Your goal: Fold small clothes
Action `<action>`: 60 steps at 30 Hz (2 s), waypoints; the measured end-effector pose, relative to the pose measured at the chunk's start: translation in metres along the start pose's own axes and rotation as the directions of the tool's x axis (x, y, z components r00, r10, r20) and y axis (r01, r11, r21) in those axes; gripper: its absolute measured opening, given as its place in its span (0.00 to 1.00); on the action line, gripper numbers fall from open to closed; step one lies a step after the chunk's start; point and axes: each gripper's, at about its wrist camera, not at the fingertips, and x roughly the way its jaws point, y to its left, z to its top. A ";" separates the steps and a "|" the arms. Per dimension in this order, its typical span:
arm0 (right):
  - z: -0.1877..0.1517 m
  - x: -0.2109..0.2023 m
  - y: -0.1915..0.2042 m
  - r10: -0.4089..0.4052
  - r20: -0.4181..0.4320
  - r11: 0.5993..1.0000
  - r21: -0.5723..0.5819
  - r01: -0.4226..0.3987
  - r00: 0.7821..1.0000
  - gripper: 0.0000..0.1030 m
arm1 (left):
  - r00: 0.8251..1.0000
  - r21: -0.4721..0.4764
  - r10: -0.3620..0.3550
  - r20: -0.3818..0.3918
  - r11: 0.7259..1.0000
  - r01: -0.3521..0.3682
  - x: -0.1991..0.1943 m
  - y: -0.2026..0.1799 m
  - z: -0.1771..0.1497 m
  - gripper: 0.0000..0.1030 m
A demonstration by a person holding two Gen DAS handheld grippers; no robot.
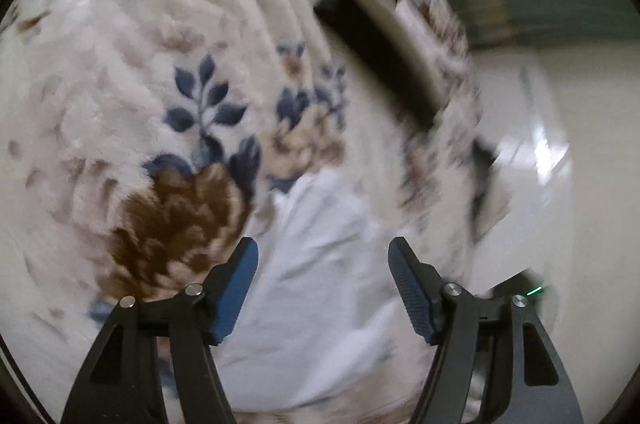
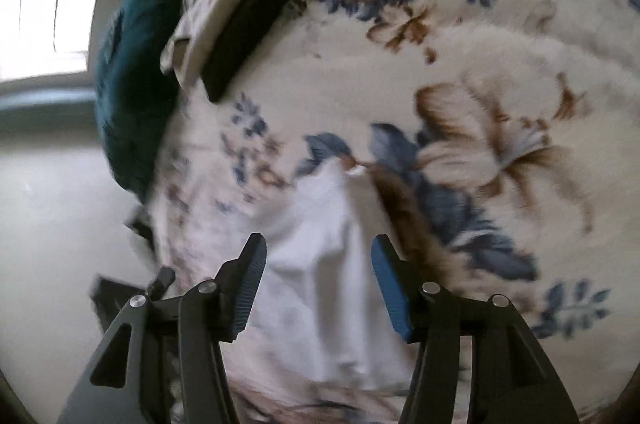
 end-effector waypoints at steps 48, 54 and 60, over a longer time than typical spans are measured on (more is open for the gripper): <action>0.057 0.042 -0.019 -0.056 -0.090 0.998 0.033 0.059 0.994 0.66 | 0.986 -0.035 -0.092 -0.140 0.996 0.088 0.044 0.030 0.058 0.57; 0.011 0.038 -0.050 0.065 -0.239 0.998 0.004 -0.066 0.969 0.69 | 0.950 -0.066 -0.135 -0.280 0.990 0.122 0.057 0.051 -0.006 0.61; -0.022 0.090 -0.069 0.175 -0.374 0.985 0.056 -0.166 0.911 0.70 | 0.957 -0.106 -0.179 -0.227 0.982 0.158 0.070 0.052 -0.025 0.61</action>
